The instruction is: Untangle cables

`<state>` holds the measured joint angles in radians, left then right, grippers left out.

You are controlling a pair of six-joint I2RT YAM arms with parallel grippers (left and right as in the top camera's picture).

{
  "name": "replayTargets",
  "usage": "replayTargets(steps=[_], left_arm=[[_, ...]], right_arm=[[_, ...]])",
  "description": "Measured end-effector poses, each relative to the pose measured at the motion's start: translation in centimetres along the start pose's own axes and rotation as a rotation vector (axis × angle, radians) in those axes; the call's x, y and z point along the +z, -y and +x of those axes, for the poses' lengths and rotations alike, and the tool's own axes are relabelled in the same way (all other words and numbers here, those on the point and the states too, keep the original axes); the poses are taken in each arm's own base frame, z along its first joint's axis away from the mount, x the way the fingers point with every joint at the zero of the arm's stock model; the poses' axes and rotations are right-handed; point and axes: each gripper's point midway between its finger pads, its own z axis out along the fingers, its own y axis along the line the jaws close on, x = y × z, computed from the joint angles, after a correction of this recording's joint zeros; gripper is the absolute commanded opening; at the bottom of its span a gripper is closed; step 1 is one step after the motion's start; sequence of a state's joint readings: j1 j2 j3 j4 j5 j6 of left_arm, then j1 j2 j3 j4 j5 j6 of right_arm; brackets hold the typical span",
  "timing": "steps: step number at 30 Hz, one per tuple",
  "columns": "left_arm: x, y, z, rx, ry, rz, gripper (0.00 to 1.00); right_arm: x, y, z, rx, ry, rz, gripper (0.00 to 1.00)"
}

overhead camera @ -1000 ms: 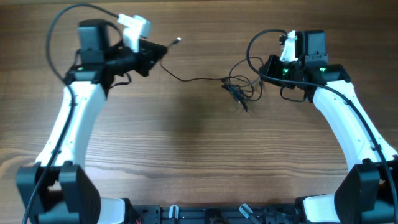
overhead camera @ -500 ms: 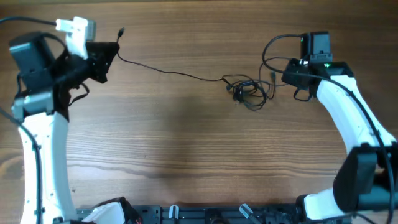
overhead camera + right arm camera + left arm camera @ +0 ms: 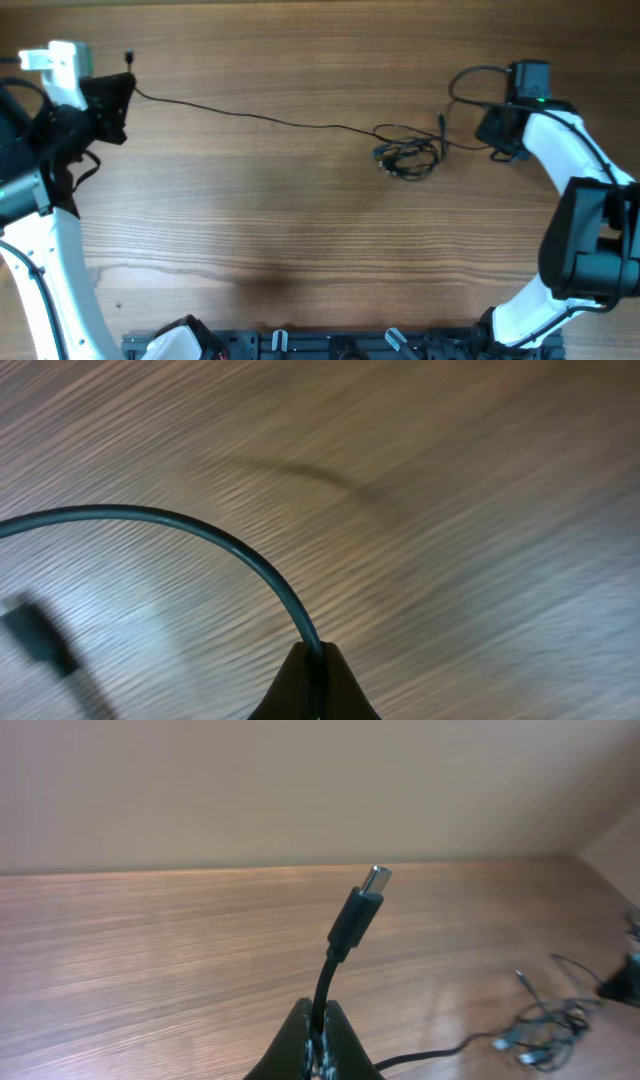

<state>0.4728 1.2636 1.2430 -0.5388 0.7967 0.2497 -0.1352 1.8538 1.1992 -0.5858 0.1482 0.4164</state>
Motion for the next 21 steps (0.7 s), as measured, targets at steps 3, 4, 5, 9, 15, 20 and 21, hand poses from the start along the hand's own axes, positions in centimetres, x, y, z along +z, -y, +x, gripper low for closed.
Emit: replayTargets(steps=[3, 4, 5, 9, 15, 20, 21], left_arm=[[-1.2, -2.0, 0.0, -0.024, 0.013, -0.057, 0.04], [-1.6, -2.6, 0.0, -0.031, 0.017, -0.074, 0.04], [-1.8, -3.0, 0.0, -0.035, 0.020, -0.084, 0.04], [-2.5, -4.0, 0.1, -0.047, 0.027, -0.114, 0.04], [-3.0, -5.0, 0.2, -0.056, 0.029, -0.153, 0.04], [-3.0, -4.8, 0.1, -0.056, 0.031, -0.145, 0.04], [-2.9, -4.6, 0.1, -0.054, 0.029, -0.139, 0.04]], right_arm=[[0.4, 3.6, -1.1, 0.062, -0.001, 0.036, 0.04], [0.5, 4.7, -1.4, 0.082, -0.003, 0.047, 0.05], [0.6, 5.5, -1.5, 0.094, -0.004, 0.054, 0.04], [0.7, 7.8, -2.0, 0.131, -0.005, 0.074, 0.05], [0.8, 7.9, -2.0, 0.134, -0.008, 0.065, 0.04], [0.8, 5.7, -2.1, 0.120, -0.011, -0.033, 0.05], [0.7, 4.8, -2.1, 0.108, -0.009, -0.059, 0.05]])
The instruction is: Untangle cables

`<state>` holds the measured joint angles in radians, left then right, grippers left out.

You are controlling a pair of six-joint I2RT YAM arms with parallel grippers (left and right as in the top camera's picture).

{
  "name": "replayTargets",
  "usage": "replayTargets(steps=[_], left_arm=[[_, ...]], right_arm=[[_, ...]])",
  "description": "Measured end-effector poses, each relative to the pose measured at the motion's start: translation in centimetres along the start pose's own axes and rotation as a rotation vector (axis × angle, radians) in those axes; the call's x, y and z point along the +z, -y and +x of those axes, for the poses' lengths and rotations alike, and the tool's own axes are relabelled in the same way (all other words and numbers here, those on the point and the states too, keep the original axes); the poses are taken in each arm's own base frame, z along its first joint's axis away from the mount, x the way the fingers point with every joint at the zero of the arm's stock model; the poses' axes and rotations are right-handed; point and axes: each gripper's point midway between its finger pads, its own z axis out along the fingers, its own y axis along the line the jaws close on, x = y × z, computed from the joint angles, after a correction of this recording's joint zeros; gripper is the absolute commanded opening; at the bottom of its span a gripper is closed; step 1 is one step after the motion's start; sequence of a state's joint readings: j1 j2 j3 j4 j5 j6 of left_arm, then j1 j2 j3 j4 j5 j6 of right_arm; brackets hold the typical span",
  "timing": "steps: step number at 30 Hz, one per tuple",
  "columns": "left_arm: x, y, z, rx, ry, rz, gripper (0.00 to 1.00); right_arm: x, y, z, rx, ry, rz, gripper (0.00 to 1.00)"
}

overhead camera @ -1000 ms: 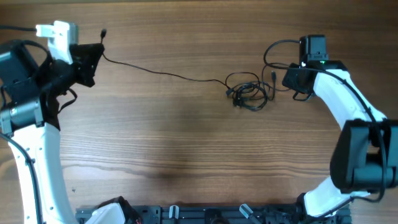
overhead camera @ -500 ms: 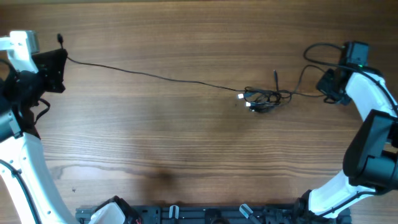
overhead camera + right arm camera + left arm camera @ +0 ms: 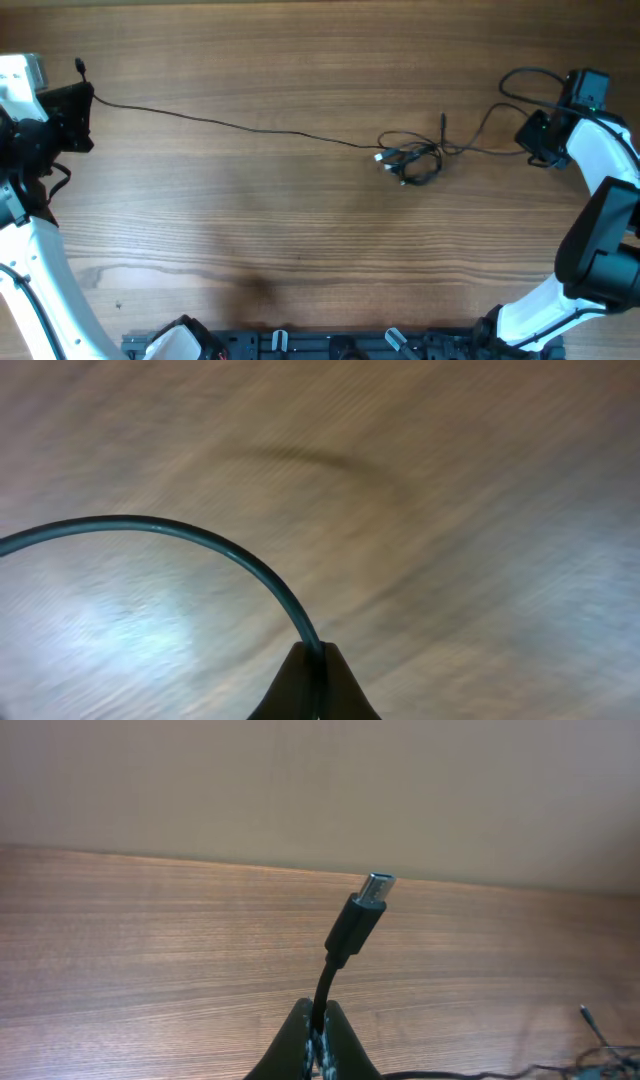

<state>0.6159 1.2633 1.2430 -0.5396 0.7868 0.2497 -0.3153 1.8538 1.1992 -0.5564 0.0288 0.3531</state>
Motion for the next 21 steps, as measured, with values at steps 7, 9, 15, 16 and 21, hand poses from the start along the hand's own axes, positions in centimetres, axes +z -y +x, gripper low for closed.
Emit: replayTargets(steps=[7, 9, 15, 16, 21], left_arm=[[1.5, 3.1, 0.3, 0.027, -0.026, 0.086, 0.04], [2.1, 4.6, 0.5, 0.039, -0.041, 0.126, 0.05], [3.4, 9.0, 1.4, 0.069, -0.087, 0.239, 0.28], [3.5, 9.4, 1.6, 0.074, -0.092, 0.248, 0.33], [4.6, 13.7, 2.9, 0.101, -0.147, 0.363, 0.47]], right_arm=[[-0.7, -9.3, 2.2, -0.168, 0.013, -0.195, 0.05], [-1.2, -12.5, 3.3, -0.230, 0.020, -0.255, 0.05], [-2.3, -17.4, 5.9, -0.326, 0.021, -0.352, 0.05], [-2.3, -17.4, 5.9, -0.325, 0.020, -0.352, 0.05], [-2.3, -17.4, 5.9, -0.322, 0.019, -0.351, 0.04]])
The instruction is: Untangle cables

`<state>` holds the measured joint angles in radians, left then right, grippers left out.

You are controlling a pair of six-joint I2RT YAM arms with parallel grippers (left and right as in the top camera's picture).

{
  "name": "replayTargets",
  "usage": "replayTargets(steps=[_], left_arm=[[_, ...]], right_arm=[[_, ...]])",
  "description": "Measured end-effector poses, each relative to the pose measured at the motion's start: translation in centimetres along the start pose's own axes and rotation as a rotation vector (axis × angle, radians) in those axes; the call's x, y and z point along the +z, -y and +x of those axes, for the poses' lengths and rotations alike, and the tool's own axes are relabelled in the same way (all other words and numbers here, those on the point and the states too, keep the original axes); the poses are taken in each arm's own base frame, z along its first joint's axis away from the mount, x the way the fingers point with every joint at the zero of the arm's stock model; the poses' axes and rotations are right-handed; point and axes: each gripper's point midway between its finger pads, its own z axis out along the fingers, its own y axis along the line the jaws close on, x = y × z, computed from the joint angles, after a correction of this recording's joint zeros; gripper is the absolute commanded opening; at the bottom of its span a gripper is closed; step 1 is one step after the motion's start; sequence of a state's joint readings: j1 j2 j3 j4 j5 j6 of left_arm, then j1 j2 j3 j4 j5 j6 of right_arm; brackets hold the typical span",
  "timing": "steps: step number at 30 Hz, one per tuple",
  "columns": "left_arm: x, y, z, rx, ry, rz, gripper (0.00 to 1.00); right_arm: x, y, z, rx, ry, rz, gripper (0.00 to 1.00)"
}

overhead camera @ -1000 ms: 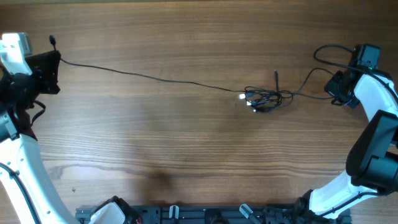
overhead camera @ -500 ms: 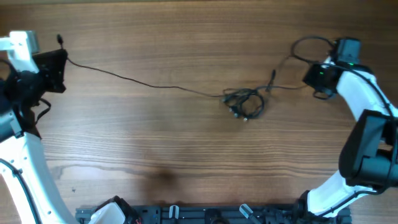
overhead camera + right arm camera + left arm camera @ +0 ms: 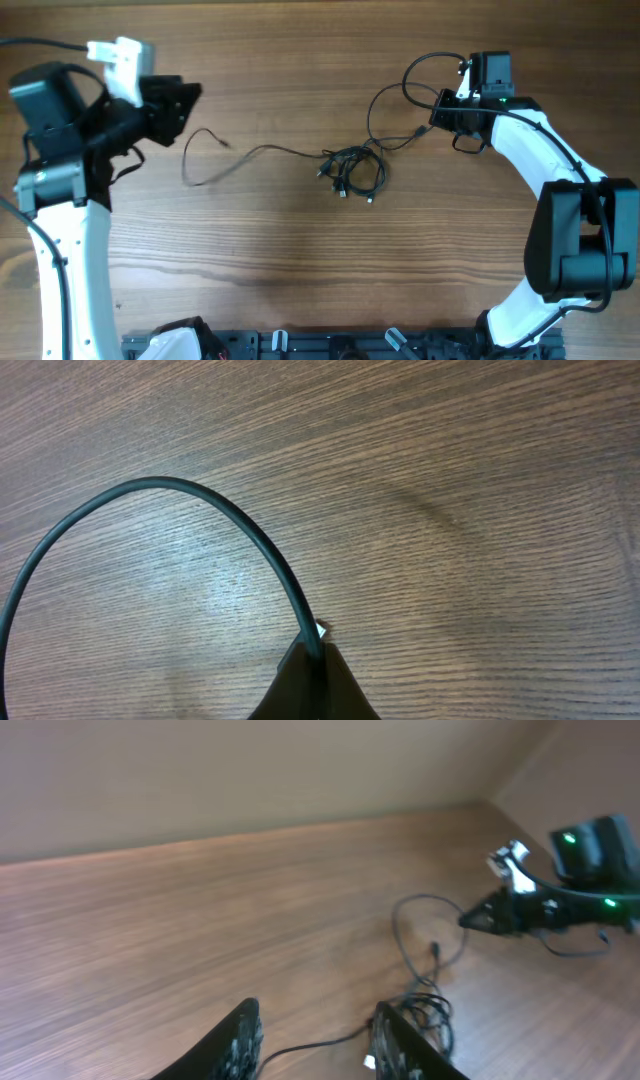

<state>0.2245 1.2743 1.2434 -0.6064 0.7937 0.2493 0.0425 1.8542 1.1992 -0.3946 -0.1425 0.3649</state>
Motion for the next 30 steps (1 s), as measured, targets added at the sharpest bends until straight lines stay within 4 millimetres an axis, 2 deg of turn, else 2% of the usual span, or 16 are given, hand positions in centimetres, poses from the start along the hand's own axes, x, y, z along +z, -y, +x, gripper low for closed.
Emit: replayTargets(steps=[3, 6, 9, 13, 17, 22, 30], left_arm=[[2.0, 1.2, 1.1, -0.009, -0.051, 0.058, 0.51], [5.4, 2.8, 3.2, -0.013, -0.139, 0.143, 0.54], [9.2, 5.5, 6.0, 0.025, -0.241, 0.253, 0.56], [13.7, 8.2, 8.6, 0.096, -0.299, 0.356, 0.58], [16.5, 9.9, 11.5, 0.129, -0.364, 0.420, 0.59], [17.2, 11.2, 13.9, 0.180, -0.428, 0.456, 0.57], [15.7, 11.2, 17.4, 0.307, -0.564, 0.464, 0.49]], right_arm=[[0.0, -0.1, 0.1, 0.001, -0.007, -0.005, 0.05], [0.0, -0.2, 0.3, 0.001, -0.016, -0.016, 0.05], [0.0, -0.7, 0.7, 0.002, -0.034, -0.041, 0.05], [-0.1, -1.0, 1.3, 0.006, -0.062, -0.063, 0.04], [-0.1, -1.1, 1.9, 0.011, -0.088, -0.071, 0.04], [-0.2, -1.0, 2.4, 0.014, -0.107, -0.071, 0.05], [-0.2, -0.8, 2.9, 0.019, -0.130, -0.063, 0.05]])
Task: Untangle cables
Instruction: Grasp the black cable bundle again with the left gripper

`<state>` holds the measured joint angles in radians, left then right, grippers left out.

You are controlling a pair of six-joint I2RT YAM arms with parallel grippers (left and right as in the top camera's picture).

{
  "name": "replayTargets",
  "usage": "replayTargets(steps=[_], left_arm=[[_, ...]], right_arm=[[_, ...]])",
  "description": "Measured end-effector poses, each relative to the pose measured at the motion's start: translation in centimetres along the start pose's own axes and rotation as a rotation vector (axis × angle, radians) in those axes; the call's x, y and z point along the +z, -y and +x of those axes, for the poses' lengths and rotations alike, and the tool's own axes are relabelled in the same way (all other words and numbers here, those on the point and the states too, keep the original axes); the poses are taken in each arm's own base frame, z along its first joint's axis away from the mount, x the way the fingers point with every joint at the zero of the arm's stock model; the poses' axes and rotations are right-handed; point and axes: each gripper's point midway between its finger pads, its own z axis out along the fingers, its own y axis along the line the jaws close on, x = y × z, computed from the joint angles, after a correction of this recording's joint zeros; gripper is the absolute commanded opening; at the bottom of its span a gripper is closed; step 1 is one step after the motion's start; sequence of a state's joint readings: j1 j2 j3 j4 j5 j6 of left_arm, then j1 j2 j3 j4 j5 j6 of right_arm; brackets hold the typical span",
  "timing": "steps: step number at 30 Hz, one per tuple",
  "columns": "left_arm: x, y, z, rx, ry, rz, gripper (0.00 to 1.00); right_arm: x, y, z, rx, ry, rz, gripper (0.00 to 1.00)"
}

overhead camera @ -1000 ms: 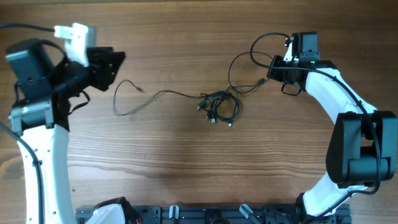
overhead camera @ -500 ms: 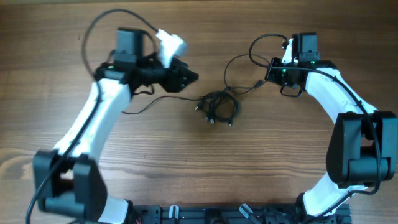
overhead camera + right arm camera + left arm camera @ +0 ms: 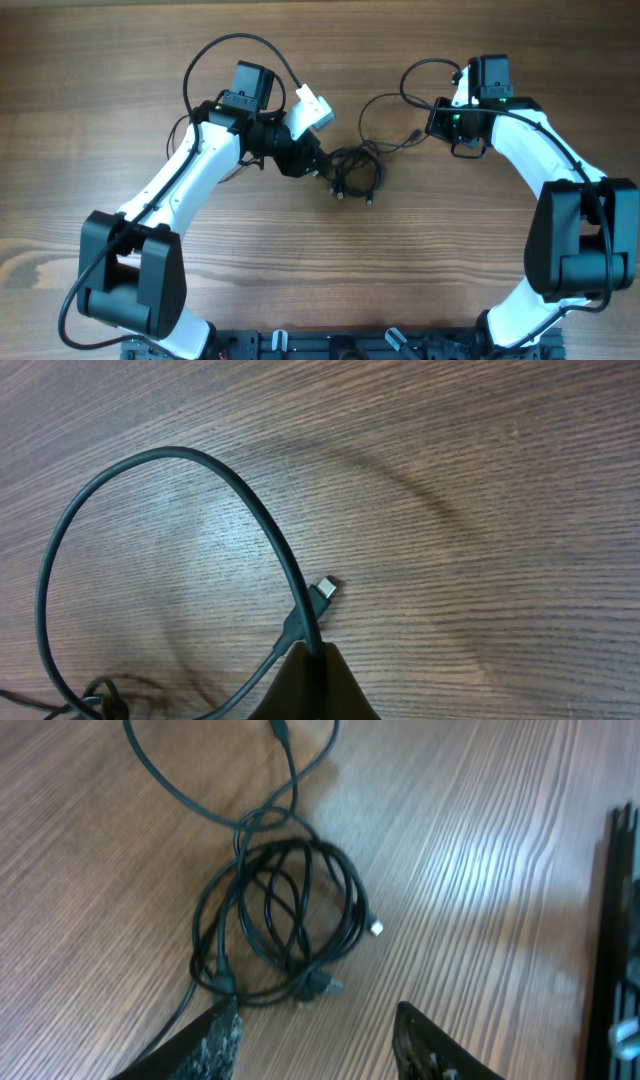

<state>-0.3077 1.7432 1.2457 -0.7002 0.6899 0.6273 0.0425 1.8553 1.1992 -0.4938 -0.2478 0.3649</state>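
A knot of thin black cables (image 3: 356, 172) lies mid-table; in the left wrist view the knot (image 3: 280, 915) is a coil of loops with small plugs at its near edge. My left gripper (image 3: 316, 160) (image 3: 320, 1045) stands open just beside and above the knot, holding nothing. My right gripper (image 3: 440, 118) (image 3: 313, 660) is shut on a black cable strand (image 3: 150, 535) that arcs into a loop and runs back to the knot. A plug tip (image 3: 325, 588) lies right by the held strand.
Wooden table (image 3: 320, 270) all round. The left arm's own supply cable (image 3: 230, 45) loops above its wrist. A dark rail (image 3: 330, 345) runs along the table's front edge. Another cable loop (image 3: 415, 75) curls at the back near the right wrist.
My left gripper, open at the left back of the table then, is now low beside the knot at mid-table. The right gripper stays shut on its strand, hardly moved.
First my left gripper was shut on a plug end at far left and my right on a strand, the cable stretched between. Then both stood further apart. Then the left was open, the cable end slack, the right moved inward. Now the left is at the knot.
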Motion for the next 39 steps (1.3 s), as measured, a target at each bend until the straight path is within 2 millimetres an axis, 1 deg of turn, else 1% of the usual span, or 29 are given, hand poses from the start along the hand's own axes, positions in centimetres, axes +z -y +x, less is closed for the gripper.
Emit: replayTargets(steps=[1, 4, 13, 19, 24, 28, 30, 32, 35, 36, 39], left_arm=[[0.0, 0.1, 0.3, 0.017, -0.014, 0.000, 0.47], [0.1, -0.2, 0.7, 0.055, -0.029, -0.007, 0.44], [2.0, -1.3, 2.0, 0.101, -0.062, 0.011, 0.44], [2.1, -0.2, 1.2, 0.167, -0.010, 0.078, 0.43], [2.3, 0.0, 1.2, 0.178, 0.000, 0.097, 0.43], [3.7, 0.2, 2.1, 0.165, -0.027, 0.130, 0.43], [4.8, 0.7, 2.6, 0.164, -0.048, 0.155, 0.42], [5.5, 1.1, 2.7, 0.171, -0.059, 0.169, 0.39], [6.0, 1.6, 2.7, 0.185, -0.064, 0.179, 0.34], [6.1, 1.7, 2.7, 0.187, -0.065, 0.182, 0.33], [6.2, 1.7, 2.7, 0.194, -0.065, 0.182, 0.27]], right_arm=[[0.0, 0.0, 0.1, 0.001, -0.002, 0.001, 0.05], [0.0, 0.2, 0.5, 0.005, -0.018, 0.007, 0.04], [0.0, -0.9, 1.0, -0.001, -0.048, -0.056, 0.05], [-0.1, -1.5, 1.4, 0.002, -0.070, -0.094, 0.04], [-0.2, -2.0, 1.6, 0.003, -0.082, -0.120, 0.05], [-0.6, -2.5, 1.0, -0.003, -0.069, -0.138, 0.05], [-0.6, -2.6, 0.9, -0.003, -0.069, -0.141, 0.04], [-0.6, -2.6, 0.9, -0.002, -0.069, -0.141, 0.04], [-0.6, -2.6, 0.9, -0.003, -0.069, -0.142, 0.05], [-0.6, -2.7, 0.9, -0.003, -0.070, -0.145, 0.05], [-0.6, -2.8, 1.0, -0.002, -0.073, -0.152, 0.05]])
